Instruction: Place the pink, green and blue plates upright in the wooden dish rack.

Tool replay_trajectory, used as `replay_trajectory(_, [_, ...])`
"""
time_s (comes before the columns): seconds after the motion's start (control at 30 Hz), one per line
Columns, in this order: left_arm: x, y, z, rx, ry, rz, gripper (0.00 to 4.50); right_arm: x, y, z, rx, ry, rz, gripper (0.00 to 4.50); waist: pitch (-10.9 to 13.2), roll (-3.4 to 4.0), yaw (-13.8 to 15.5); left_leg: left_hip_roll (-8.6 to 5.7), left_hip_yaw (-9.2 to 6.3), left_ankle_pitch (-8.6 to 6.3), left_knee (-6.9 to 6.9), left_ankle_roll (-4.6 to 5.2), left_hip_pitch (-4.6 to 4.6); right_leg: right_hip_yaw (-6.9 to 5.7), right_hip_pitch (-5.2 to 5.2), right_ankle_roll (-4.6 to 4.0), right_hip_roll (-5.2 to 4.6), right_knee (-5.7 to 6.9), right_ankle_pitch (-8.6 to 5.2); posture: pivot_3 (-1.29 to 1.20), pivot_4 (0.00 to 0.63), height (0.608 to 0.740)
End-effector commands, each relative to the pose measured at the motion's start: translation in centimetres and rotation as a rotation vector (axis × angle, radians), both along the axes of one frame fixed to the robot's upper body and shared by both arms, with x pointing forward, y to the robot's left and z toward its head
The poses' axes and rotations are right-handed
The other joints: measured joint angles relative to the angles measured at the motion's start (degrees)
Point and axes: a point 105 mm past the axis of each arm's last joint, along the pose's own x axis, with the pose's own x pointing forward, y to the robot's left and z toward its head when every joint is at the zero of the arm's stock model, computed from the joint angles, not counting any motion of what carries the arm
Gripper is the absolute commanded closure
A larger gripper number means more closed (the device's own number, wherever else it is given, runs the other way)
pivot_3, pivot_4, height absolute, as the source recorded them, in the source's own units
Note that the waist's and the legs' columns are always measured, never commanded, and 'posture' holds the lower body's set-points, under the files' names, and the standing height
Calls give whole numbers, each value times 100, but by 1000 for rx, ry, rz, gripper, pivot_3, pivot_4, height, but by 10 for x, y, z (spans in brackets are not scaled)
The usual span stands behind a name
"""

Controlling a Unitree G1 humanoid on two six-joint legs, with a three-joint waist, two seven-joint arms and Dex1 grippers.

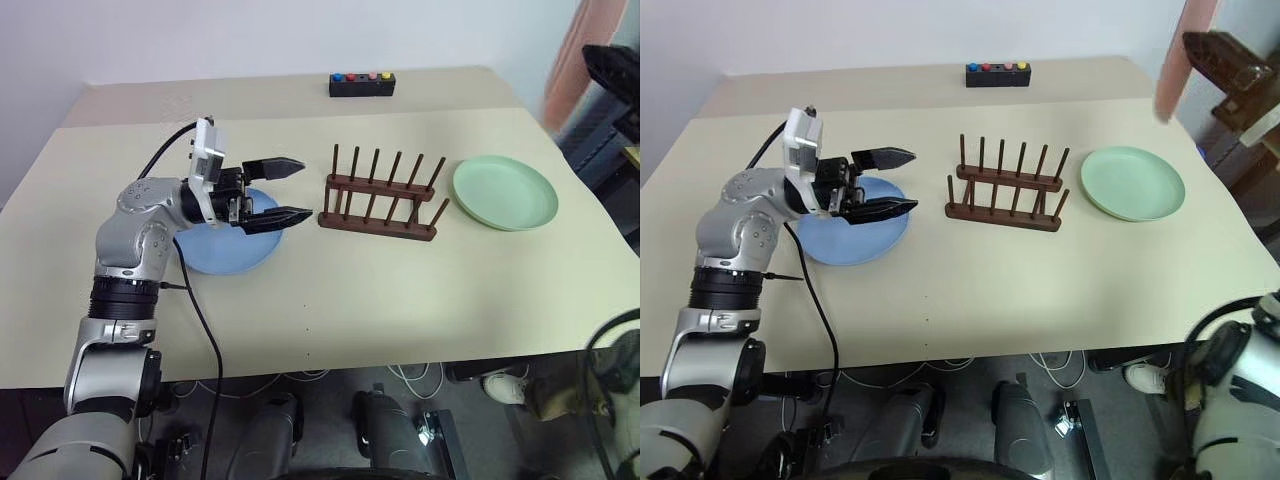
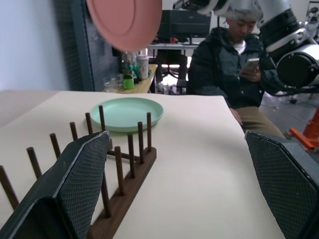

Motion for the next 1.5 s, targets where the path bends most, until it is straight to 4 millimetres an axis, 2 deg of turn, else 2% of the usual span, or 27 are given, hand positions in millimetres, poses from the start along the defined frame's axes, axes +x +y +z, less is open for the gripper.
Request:
replay_trajectory(0.03, [-2, 5, 16, -37, -60, 6, 0, -8, 5, 17, 151, -43, 108, 4473, 1, 3, -9, 0, 0, 0, 0, 0, 0, 0, -1, 0, 0, 2, 0, 0, 150, 740])
replay_trajectory(0.13, [-4, 7, 16, -39, -58, 13, 0, -8, 23, 3, 210, 7, 238, 4473, 1, 3, -12, 1, 0, 0, -3, 0, -1, 1, -7, 0, 1, 7, 0, 0, 150, 740])
replay_trajectory(0.23, [-6, 9, 15, -38, -55, 19, 0, -10, 34, -12, 202, 56, 290, 4473, 1, 3, -16, 1, 1, 0, -3, 0, -1, 2, -7, 0, 2, 8, 0, 0, 150, 740])
replay_trajectory(0.5, [-7, 10, 14, -33, -52, 23, 0, -19, 50, -25, 166, 109, 389, 4473, 1, 3, -19, 1, 3, 0, -1, 1, 0, 2, -8, 0, 5, 12, 0, 0, 150, 740])
replay_trajectory(0.7, [-8, 8, 12, -19, -53, 13, 0, -17, 54, -39, 115, 149, 368, 4473, 1, 3, -20, 1, 3, 0, 0, 1, 0, 2, -8, 0, 6, 12, 0, 0, 150, 740])
replay_trajectory(0.97, [-9, 7, 12, -17, -47, 9, 0, -15, 51, -39, 119, 147, 351, 4473, 1, 3, -22, 1, 4, 0, 0, 1, 0, 2, -8, 0, 7, 12, 0, 0, 150, 740])
replay_trajectory(1.1, [-9, 7, 12, -15, -46, 8, 0, -13, 51, -45, 117, 166, 340, 4473, 1, 3, -21, 1, 4, 0, -1, 1, 0, 2, -8, 0, 6, 12, 0, 0, 150, 740])
replay_trajectory(1.33, [-9, 6, 13, -16, -41, 7, 0, 3, 45, -59, 136, 219, 293, 4473, 1, 3, -21, 1, 4, 0, 0, 1, 0, 2, -8, 0, 9, 12, 0, 0, 150, 740])
replay_trajectory(1.47, [-10, 6, 13, -15, -41, 8, 0, 6, 48, -69, 106, 249, 297, 4473, 1, 3, -24, 1, 5, 0, 0, 1, 0, 2, -8, 0, 10, 12, 0, 0, 150, 740])
replay_trajectory(1.5, [-10, 7, 13, -14, -41, 9, 0, 7, 50, -71, 104, 257, 303, 4199, 1, 3, -24, 1, 5, 0, 0, 1, 0, 2, -8, 0, 10, 12, 0, 0, 150, 740])
